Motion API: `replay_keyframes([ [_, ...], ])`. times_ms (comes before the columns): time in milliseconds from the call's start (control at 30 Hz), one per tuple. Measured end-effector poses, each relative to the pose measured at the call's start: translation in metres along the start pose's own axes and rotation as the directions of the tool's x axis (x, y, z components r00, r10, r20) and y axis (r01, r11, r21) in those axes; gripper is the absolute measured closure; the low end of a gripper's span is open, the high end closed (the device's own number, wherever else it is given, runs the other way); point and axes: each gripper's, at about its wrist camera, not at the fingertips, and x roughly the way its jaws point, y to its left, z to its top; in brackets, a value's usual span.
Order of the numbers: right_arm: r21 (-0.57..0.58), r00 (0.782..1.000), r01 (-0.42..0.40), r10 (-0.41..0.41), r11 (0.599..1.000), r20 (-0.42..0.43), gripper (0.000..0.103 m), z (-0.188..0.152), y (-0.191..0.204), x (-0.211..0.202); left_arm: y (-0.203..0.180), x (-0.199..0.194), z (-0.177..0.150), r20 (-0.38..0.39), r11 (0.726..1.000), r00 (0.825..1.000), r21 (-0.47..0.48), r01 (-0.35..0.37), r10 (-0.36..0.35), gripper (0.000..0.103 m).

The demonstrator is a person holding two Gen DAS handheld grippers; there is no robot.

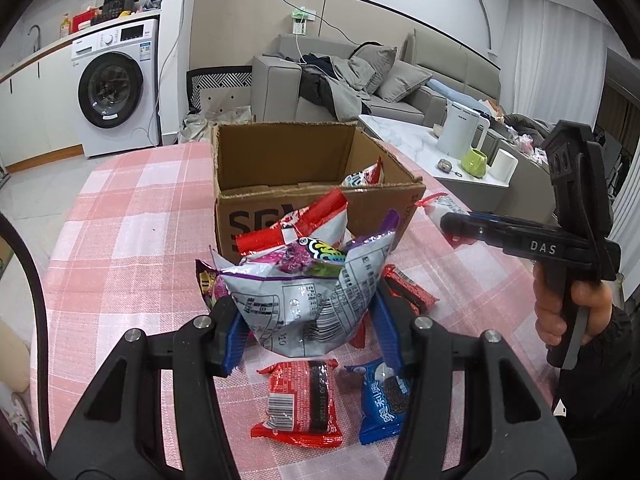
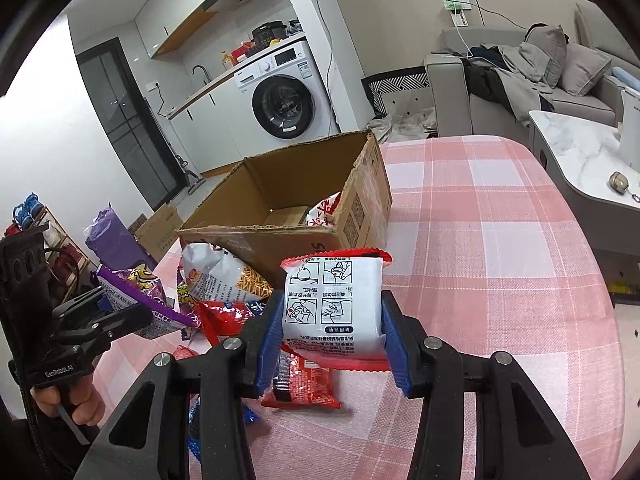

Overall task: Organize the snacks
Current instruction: 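Carry the white packet with the right gripper while the left gripper carries the chip bag over the box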

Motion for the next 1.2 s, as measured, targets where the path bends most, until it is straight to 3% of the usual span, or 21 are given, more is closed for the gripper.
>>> replay_keyframes([
  [467,-0.062,0.998,0.007,-0.003,0.998,0.061,0.056,0.017,0.030,-0.024,0.001,-0.009,0.031,0.052,0.999,0.998,0.021,-0.028,0.027,0.052],
  [833,-0.134,0.997,-0.022,0.031,0.991,0.069,0.056,0.037,0.064,-0.020,0.003,-0.003,0.068,0.086,0.997,0.994,0.028,-0.075,0.072,0.052],
  [1200,-0.141,0.996,-0.047,0.057,0.989,0.067,0.056,0.053,0.070,-0.007,0.007,0.018,0.098,0.088,0.995,0.992,0.031,-0.093,0.090,0.052],
])
